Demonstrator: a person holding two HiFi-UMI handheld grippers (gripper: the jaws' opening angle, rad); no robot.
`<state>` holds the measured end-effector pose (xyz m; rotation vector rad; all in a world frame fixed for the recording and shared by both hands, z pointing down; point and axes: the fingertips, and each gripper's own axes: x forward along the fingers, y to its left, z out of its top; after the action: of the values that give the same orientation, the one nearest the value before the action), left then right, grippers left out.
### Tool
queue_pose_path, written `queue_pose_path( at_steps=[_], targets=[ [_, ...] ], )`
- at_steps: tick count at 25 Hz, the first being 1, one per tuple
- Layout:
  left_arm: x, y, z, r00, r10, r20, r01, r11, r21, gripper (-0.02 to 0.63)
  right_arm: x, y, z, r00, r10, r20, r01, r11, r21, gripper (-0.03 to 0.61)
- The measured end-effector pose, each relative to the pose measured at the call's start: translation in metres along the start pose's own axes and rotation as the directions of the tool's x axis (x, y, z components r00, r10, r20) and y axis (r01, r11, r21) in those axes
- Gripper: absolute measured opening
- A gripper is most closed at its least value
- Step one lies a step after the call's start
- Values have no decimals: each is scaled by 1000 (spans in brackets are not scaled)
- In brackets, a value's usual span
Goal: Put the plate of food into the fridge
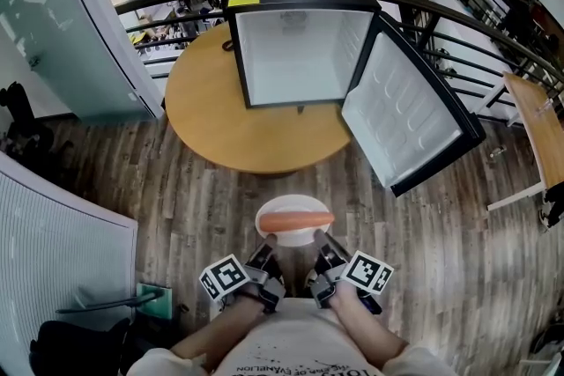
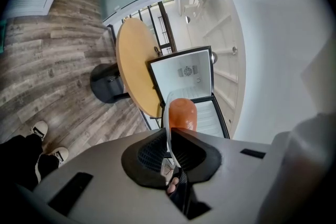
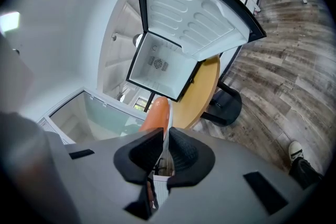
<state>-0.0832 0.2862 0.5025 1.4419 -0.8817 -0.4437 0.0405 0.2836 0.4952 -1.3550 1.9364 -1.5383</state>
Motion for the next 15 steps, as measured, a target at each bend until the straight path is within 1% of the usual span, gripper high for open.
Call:
queue_pose_path(
  at_steps=[7,11,15],
  targets=[
    [-6,2,16,1000,-13,-23,13,1000,2,40,10,8,-10,1000,-6,25,6,1000,-1,51],
    [0,3,20,999,-16,-34,16,1000,-5,40,15,8,-7,999,-14,32,14,1000,5,51],
    [14,5,32,999,-13,-38,13,1000,-7,40,31,3,1,999,-16,34,16,1000,10,51]
  ],
)
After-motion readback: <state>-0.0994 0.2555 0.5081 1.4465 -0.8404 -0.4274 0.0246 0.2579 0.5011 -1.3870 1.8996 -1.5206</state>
